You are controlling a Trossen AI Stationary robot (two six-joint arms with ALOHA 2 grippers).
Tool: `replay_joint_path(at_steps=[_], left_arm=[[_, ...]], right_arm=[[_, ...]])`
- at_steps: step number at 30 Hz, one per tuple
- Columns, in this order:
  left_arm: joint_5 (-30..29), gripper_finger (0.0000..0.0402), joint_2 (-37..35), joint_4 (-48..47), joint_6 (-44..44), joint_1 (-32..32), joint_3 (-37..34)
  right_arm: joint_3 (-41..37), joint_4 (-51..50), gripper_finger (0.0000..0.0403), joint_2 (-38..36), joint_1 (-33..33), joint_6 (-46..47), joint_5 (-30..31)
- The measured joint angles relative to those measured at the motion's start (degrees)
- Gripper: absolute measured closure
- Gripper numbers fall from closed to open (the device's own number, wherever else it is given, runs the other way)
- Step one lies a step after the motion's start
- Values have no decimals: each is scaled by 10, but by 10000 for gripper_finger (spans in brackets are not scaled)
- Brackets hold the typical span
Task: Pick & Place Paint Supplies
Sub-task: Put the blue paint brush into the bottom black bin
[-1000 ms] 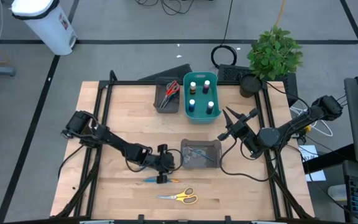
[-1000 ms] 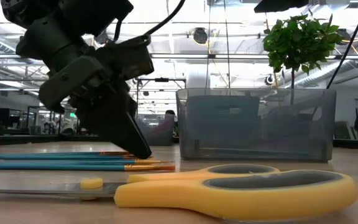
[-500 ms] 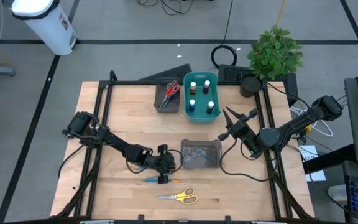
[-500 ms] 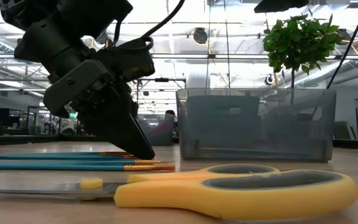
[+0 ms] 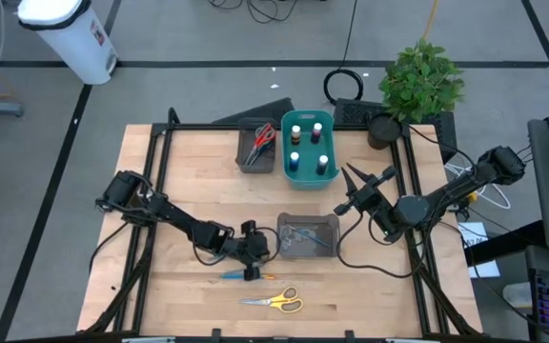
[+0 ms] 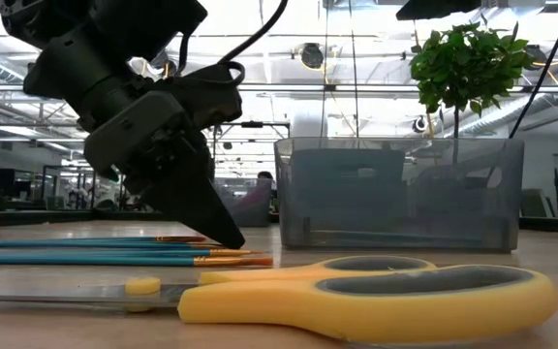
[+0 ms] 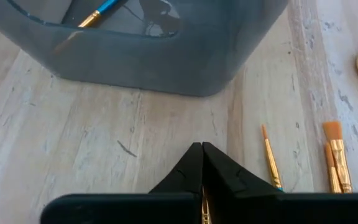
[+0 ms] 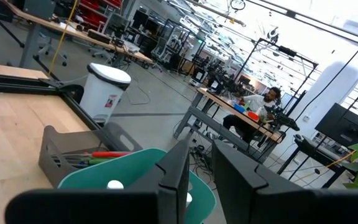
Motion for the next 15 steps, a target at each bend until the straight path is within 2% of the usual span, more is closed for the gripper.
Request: replay_joint_path(at_steps=[7,15], left_arm=[[-13,399,-63,19,8,1,-2],[-39,399,-160,40,58,1,-1]], right_arm=[[0,0,344,0,0,0,0],[0,0,344,0,0,0,1]])
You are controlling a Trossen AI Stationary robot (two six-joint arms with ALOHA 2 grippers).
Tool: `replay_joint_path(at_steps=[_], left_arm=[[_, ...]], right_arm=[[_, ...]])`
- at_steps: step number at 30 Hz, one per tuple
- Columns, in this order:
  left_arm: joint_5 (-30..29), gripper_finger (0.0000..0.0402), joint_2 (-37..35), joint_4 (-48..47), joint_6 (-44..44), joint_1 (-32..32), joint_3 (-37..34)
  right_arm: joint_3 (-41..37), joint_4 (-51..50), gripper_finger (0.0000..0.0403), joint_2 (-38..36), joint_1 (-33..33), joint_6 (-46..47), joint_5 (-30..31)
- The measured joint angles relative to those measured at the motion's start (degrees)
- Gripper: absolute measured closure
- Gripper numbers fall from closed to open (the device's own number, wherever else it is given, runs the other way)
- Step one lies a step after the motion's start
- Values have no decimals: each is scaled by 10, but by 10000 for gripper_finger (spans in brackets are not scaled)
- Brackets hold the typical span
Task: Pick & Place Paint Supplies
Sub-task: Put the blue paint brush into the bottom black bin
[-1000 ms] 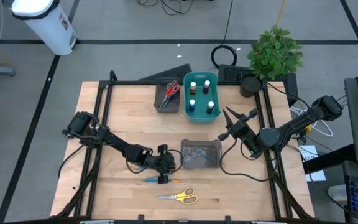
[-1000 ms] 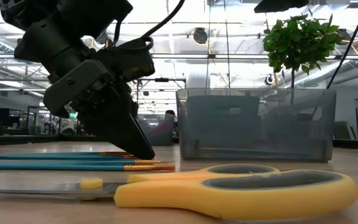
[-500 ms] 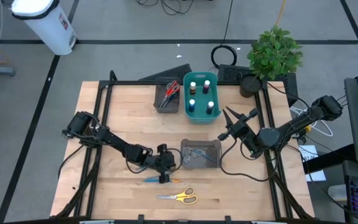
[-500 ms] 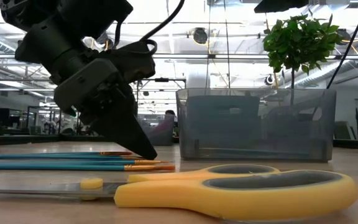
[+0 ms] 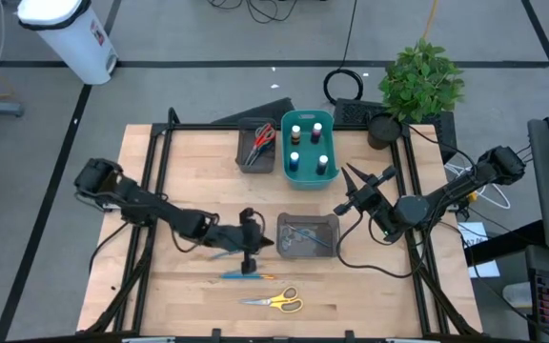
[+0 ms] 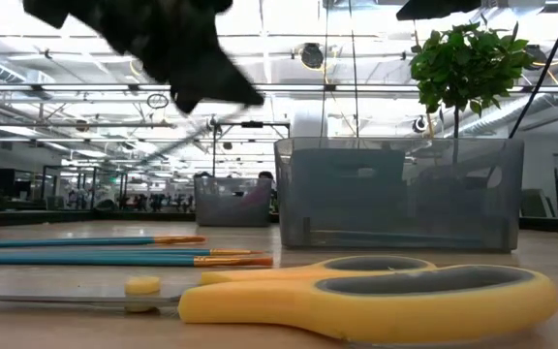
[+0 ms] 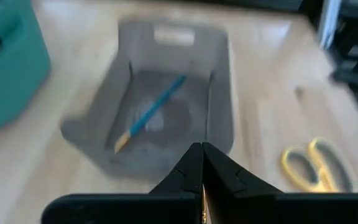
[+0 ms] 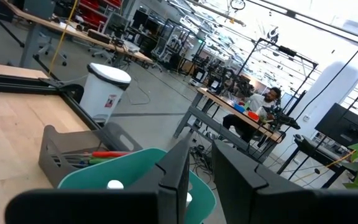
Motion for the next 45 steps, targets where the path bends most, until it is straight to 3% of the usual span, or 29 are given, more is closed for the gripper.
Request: replay_joint_path(at_steps=[8,15,22,29,33,45], left_arm=[[0,400,-54,53,83,3,30],[15,400,-40,-44,150,15,139],[24,400,8,-72,181,45,224],[100,400,76,-55,196,74,284],[133,400,119,-37,200,84,304],[159,398,204,9,186,98,313]], right_arm=[[0,0,344,0,0,8,0],[0,0,344,0,0,8,0],[0,0,344,0,0,12,1],[0,1,344,0,0,-6,51],[0,4,344,0,0,-24,88],[0,17,344,0,15,-35,88]])
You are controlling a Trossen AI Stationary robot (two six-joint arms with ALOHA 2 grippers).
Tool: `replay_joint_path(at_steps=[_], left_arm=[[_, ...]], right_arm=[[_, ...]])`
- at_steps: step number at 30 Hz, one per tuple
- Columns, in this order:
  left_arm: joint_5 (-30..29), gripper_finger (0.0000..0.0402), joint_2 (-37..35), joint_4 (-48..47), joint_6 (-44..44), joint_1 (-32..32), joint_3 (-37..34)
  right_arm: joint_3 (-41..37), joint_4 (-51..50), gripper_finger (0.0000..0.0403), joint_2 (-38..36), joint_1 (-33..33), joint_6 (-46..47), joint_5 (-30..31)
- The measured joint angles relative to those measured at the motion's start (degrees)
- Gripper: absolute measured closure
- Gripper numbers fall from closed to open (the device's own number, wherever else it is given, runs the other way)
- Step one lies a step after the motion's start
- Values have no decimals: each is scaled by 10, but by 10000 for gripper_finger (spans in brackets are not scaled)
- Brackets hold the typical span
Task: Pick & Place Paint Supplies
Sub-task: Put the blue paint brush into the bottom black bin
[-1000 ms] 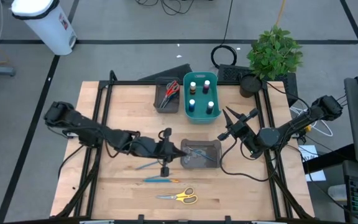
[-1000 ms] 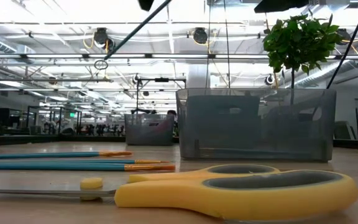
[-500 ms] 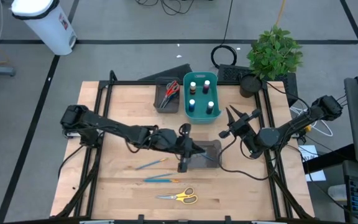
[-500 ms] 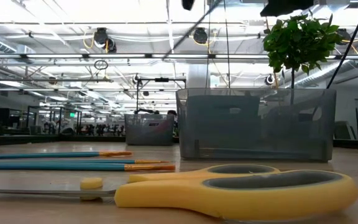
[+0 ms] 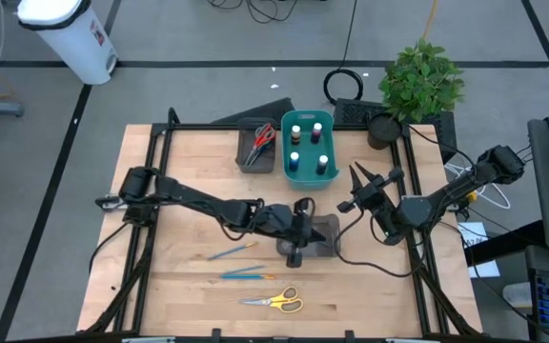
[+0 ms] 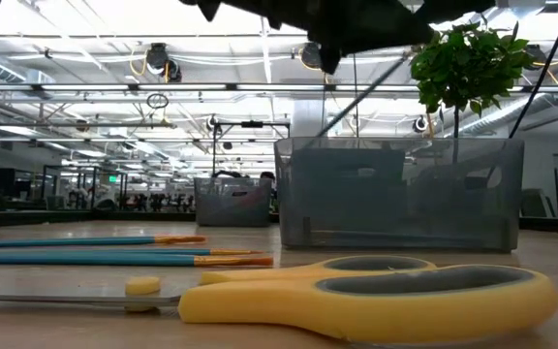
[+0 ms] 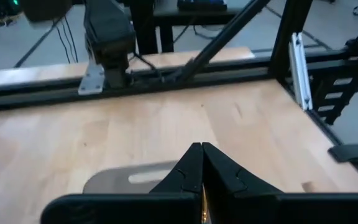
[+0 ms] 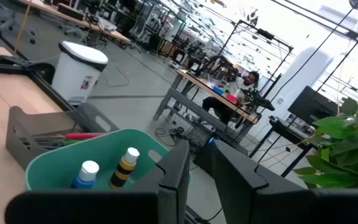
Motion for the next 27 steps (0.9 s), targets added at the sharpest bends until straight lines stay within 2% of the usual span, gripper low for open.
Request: replay_joint_path(at_steps=[6,27], left_arm=[[14,398,26,10,-7,8,0],[9,381,38,10,-17,15,0]], right_arm=[[0,1,344,0,0,0,0],[0,1,344,0,0,0,0]])
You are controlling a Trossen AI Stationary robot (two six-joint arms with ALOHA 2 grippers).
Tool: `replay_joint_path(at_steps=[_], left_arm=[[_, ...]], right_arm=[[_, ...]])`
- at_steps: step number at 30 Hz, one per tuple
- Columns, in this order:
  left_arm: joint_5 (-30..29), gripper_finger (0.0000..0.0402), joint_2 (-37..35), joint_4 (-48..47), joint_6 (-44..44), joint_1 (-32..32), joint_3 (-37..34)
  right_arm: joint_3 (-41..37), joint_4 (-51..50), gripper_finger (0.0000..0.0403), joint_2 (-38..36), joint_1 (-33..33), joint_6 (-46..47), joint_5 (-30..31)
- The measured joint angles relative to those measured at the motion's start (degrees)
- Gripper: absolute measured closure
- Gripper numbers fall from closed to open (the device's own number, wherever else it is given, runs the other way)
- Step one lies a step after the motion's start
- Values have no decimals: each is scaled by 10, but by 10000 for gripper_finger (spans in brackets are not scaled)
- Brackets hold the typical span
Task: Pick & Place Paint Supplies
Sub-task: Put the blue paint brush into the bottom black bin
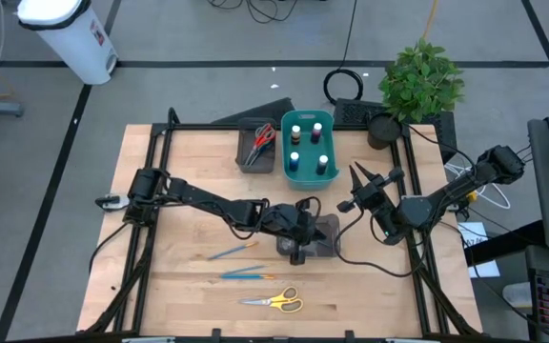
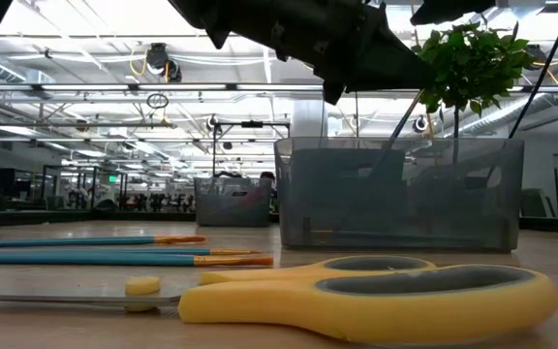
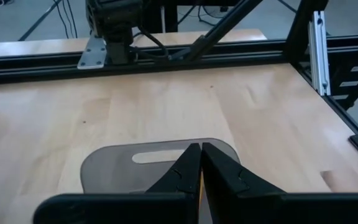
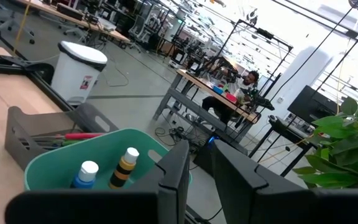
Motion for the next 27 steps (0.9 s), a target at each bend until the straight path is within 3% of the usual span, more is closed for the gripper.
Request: replay_joint_path(at_steps=[18,27], left_arm=[[-1,374,0,-17,-16,1,0],[-1,266,0,-25,-47,12,0]], right_arm=[[0,0,344,0,0,0,0],[0,0,344,0,0,0,0]])
